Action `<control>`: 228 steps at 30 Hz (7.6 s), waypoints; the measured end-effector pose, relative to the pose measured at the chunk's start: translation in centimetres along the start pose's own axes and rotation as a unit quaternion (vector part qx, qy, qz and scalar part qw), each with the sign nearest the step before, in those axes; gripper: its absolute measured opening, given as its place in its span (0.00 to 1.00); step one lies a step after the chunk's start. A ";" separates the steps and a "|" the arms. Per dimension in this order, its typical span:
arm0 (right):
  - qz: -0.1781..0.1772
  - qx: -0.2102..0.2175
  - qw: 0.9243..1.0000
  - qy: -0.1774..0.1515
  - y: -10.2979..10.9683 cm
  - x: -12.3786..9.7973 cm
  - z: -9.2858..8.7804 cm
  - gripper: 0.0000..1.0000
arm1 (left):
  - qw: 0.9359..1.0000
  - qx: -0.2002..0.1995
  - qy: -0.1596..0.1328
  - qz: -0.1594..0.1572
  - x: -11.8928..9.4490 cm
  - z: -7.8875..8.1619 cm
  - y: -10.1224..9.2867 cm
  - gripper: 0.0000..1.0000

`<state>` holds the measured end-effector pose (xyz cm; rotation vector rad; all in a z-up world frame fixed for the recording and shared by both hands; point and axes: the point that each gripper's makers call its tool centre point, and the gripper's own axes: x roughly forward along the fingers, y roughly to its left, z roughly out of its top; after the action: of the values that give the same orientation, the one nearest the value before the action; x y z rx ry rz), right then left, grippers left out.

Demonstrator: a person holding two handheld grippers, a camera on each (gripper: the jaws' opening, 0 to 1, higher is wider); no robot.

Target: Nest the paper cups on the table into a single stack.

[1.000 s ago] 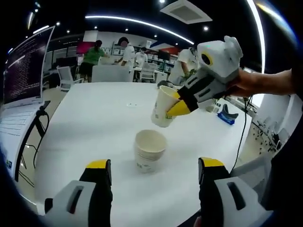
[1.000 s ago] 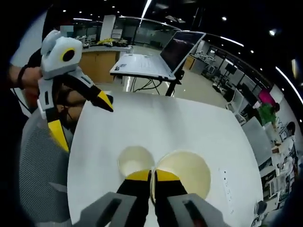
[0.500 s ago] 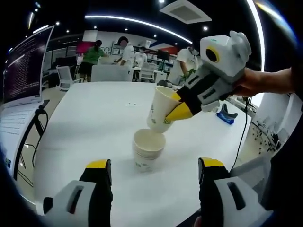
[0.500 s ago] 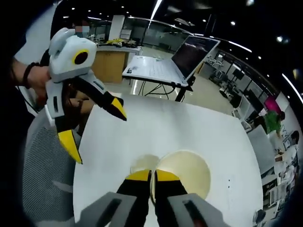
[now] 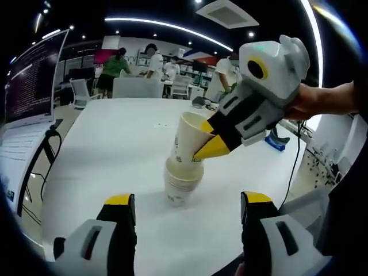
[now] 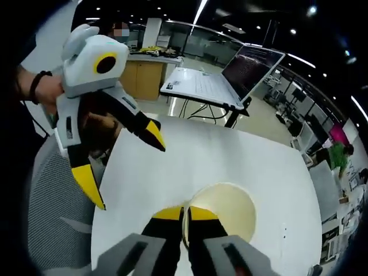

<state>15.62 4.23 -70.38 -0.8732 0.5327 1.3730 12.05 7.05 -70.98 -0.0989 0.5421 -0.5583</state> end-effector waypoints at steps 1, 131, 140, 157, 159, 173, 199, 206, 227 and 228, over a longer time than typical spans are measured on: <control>0.002 0.000 1.000 0.000 0.1 0.1 0.0 0.00 | 1.000 0.000 0.000 0.001 0.0 0.0 0.1 0.73; -0.048 0.105 0.993 0.027 -2.4 -1.3 -16.4 0.39 | 0.876 0.375 0.199 -0.229 17.9 -1.1 -6.8 0.40; -0.040 0.113 0.993 0.020 -1.8 -1.2 -16.5 0.39 | 0.876 0.369 0.212 -0.226 17.9 -1.6 -7.1 0.41; -0.078 0.187 0.979 0.011 -2.5 -2.9 -18.1 0.41 | 0.895 0.350 0.218 -0.171 16.5 -2.3 -4.2 0.55; -0.089 0.217 0.972 0.000 -2.7 -3.3 -18.7 0.41 | 0.905 0.332 0.210 -0.165 15.9 -2.3 -4.1 0.57; -0.186 0.350 0.910 -0.119 -3.2 -8.0 -18.2 0.51 | 0.976 0.159 0.124 -0.078 10.1 -1.5 -2.4 0.66; -0.229 0.419 0.865 -0.157 4.2 -9.8 -17.8 0.66 | 1.000 0.022 -0.003 0.015 3.8 -1.5 -1.8 0.76; -0.236 0.462 0.835 -0.185 5.1 -10.4 -18.3 0.74 | 0.999 0.001 -0.032 0.025 2.6 -1.7 -2.2 0.78; -0.252 0.482 0.819 -0.184 6.2 -10.7 -17.8 0.69 | 1.000 0.005 -0.013 0.028 1.8 -2.3 -2.8 0.83; -0.250 0.482 0.819 -0.185 6.2 -10.6 -17.7 0.69 | 0.999 0.004 -0.016 0.029 1.7 -2.2 -2.5 0.83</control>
<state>10.68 -16.45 -74.01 0.1097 0.5488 0.5962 10.92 4.18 -73.06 -0.0843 0.5101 -0.5012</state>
